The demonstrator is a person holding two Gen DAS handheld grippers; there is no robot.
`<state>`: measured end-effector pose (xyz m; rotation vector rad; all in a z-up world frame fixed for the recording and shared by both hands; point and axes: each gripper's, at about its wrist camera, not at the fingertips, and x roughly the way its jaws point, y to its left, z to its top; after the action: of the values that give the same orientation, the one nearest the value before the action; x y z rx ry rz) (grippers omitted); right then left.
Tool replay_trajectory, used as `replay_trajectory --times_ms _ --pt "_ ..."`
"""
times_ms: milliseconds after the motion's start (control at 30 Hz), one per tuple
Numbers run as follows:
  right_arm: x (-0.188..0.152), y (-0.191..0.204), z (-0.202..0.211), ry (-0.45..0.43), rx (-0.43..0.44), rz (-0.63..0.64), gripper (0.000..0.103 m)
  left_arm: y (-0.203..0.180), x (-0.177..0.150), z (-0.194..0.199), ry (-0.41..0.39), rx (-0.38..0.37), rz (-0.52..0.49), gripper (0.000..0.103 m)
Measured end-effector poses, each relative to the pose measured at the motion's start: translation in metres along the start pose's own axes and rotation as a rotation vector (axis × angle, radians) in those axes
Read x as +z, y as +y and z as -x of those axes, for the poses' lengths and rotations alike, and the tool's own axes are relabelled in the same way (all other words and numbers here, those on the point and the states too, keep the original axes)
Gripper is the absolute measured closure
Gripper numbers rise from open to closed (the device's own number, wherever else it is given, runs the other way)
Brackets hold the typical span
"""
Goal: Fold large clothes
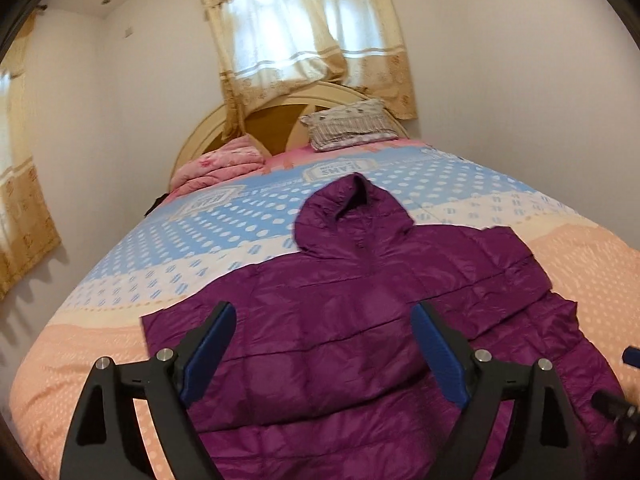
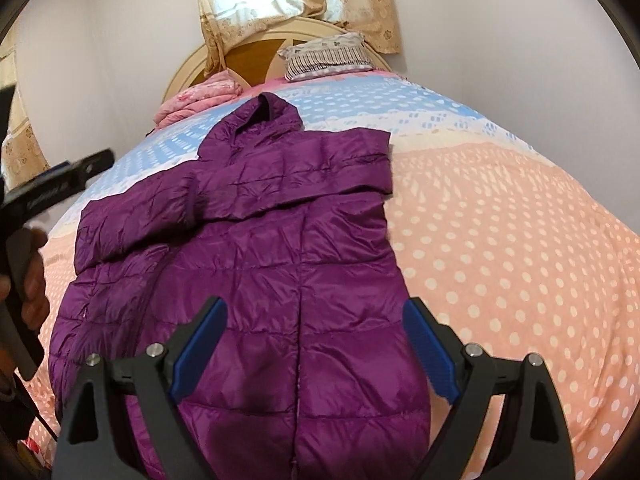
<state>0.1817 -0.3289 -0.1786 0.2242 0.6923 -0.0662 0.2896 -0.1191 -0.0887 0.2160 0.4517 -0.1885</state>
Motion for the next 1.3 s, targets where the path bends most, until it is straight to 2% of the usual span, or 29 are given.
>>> replay_trajectory --times_ms 133,267,367,467,567,700,767,800,833,867,933,1133,1300 --pt "0.022 0.01 -0.003 0.004 0.032 0.001 0.011 0.044 -0.019 -0.004 0.029 0.092 0.065 0.012" --pt "0.053 0.042 -0.023 0.048 0.126 0.049 0.011 0.08 -0.054 -0.027 0.154 0.227 0.132 0.012" --pt "0.075 0.064 -0.043 0.078 0.165 0.081 0.011 0.102 -0.086 -0.045 0.237 0.318 0.188 0.012" --pt "0.089 0.081 -0.066 0.122 0.183 0.091 0.011 0.119 -0.107 -0.057 0.308 0.327 0.261 0.012" --pt "0.1 0.096 -0.093 0.148 0.185 0.116 0.012 0.13 -0.111 -0.059 0.324 0.334 0.326 0.012" --pt "0.101 0.104 -0.122 0.182 0.201 0.091 0.012 0.129 -0.116 -0.067 0.368 0.348 0.334 0.012" --pt "0.095 0.114 -0.138 0.224 0.231 0.105 0.017 0.127 -0.117 -0.067 0.372 0.367 0.329 0.012" --pt "0.091 0.118 -0.144 0.243 0.231 0.123 0.036 0.127 -0.116 -0.068 0.374 0.368 0.325 0.012" --pt "0.088 0.123 -0.148 0.261 0.226 0.143 0.066 0.126 -0.116 -0.069 0.378 0.367 0.321 0.012" --pt "0.087 0.125 -0.148 0.259 0.225 0.148 0.076 0.126 -0.116 -0.071 0.387 0.371 0.317 0.012" --pt "0.089 0.124 -0.138 0.215 0.236 0.144 0.088 0.127 -0.117 -0.072 0.394 0.373 0.315 0.012" --pt "0.117 0.116 -0.083 0.03 0.207 0.171 0.095 0.129 -0.118 -0.071 0.396 0.382 0.321 0.012" --pt "0.129 0.092 -0.05 -0.06 0.153 0.155 0.096 0.128 -0.118 -0.073 0.406 0.381 0.321 0.012"
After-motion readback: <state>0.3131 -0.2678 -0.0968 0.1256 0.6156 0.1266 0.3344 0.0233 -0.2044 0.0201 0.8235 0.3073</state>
